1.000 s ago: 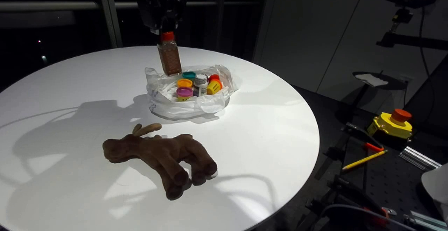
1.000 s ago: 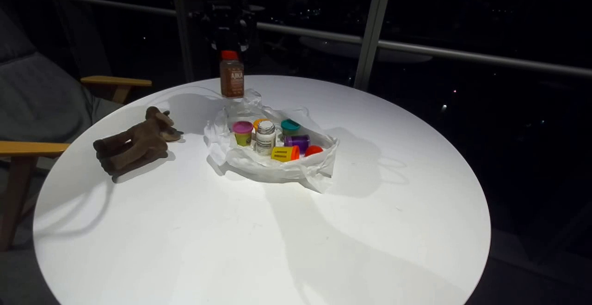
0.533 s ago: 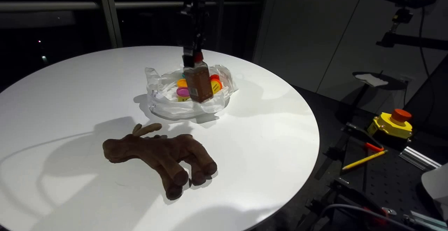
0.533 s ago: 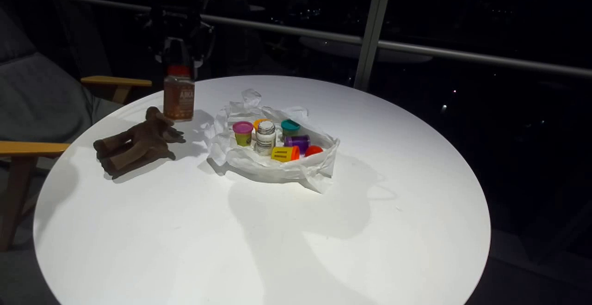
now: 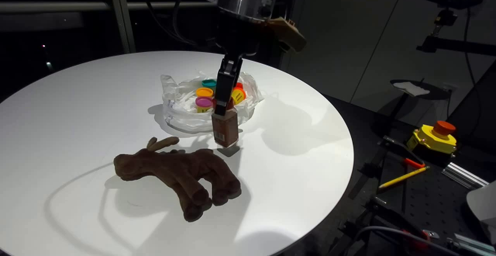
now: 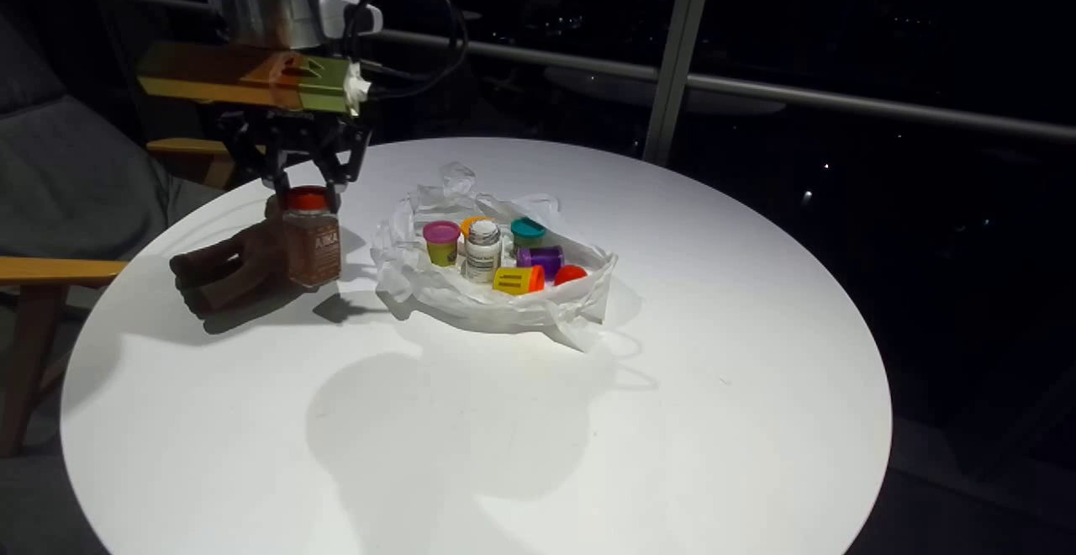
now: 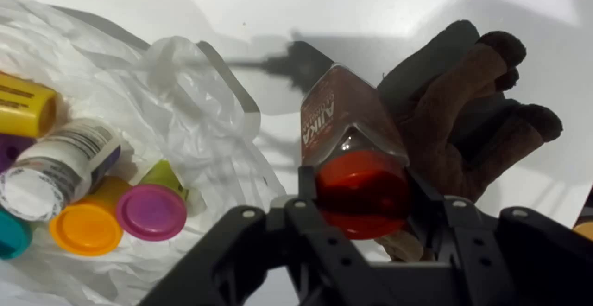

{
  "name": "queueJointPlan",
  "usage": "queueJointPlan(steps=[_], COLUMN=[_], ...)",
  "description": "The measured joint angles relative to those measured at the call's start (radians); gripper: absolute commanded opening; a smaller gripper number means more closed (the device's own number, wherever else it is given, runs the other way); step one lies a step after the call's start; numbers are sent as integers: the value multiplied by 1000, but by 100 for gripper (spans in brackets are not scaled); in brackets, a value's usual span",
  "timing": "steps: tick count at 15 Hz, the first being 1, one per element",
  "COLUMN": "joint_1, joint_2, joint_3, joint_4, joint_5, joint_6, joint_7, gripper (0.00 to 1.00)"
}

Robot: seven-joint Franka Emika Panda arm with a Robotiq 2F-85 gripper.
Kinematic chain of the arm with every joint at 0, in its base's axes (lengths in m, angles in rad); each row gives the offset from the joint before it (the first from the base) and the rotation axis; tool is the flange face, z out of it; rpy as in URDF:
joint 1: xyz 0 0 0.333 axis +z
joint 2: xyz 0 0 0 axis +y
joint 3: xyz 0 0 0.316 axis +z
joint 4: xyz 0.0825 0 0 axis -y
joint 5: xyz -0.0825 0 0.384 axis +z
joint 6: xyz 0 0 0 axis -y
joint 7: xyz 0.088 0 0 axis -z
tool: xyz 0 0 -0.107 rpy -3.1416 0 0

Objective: Remove the things from the plastic bag and put them on the table

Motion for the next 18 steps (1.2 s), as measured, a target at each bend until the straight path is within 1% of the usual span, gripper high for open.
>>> queueJointPlan(steps=[3, 6, 10, 12, 15, 17, 18], joint_1=[8, 9, 10, 17, 49, 73, 81], joint_2=[-3, -4, -4, -4, -3, 2, 4], joint_3=[20, 31, 27, 14, -25, -47, -53], joint_4=[-66, -108, -152, -166, -184, -192, -196], joint_5=[-2, -14, -83, -123, -167, -176, -176], joint_6=[207, 313, 360, 368, 367, 364, 363], joint_7=[3, 8, 23, 34, 41, 41, 41], gripper=[20, 20, 20, 20, 20, 21, 29])
